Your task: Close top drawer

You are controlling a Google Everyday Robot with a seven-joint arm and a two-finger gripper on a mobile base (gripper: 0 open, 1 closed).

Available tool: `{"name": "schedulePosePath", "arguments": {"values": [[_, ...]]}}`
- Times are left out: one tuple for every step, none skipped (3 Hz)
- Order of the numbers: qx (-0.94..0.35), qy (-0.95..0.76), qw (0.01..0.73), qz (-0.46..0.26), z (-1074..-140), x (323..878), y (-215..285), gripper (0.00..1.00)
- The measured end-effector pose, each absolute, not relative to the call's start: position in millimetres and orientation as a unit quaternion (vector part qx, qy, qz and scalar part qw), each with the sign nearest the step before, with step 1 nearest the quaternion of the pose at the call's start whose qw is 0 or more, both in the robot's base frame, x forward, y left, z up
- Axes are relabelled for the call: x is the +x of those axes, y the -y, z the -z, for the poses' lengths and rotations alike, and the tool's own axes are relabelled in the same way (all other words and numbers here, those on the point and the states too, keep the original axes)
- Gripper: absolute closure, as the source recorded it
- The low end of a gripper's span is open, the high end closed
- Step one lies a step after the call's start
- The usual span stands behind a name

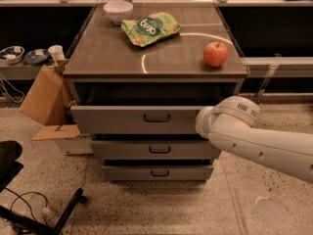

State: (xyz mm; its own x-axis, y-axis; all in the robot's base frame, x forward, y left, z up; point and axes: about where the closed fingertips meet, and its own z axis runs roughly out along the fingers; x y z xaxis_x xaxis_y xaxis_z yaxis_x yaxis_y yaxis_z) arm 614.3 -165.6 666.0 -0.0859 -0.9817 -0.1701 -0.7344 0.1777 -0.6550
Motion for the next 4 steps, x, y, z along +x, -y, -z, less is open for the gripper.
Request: {"name": "schedulePosePath", "arguments": {"values": [[-0.607,-0.707,0.298,0.207,-666.0,614.3,165.6,0.61],[-0.607,-0.707,0.298,0.207,-666.0,614.3,165.6,0.38],[-0.607,-0.707,0.298,0.207,-666.0,614.3,165.6,0.06],[-0.607,-0.707,0.298,0.207,-666.0,614.3,165.6,0.0]]}}
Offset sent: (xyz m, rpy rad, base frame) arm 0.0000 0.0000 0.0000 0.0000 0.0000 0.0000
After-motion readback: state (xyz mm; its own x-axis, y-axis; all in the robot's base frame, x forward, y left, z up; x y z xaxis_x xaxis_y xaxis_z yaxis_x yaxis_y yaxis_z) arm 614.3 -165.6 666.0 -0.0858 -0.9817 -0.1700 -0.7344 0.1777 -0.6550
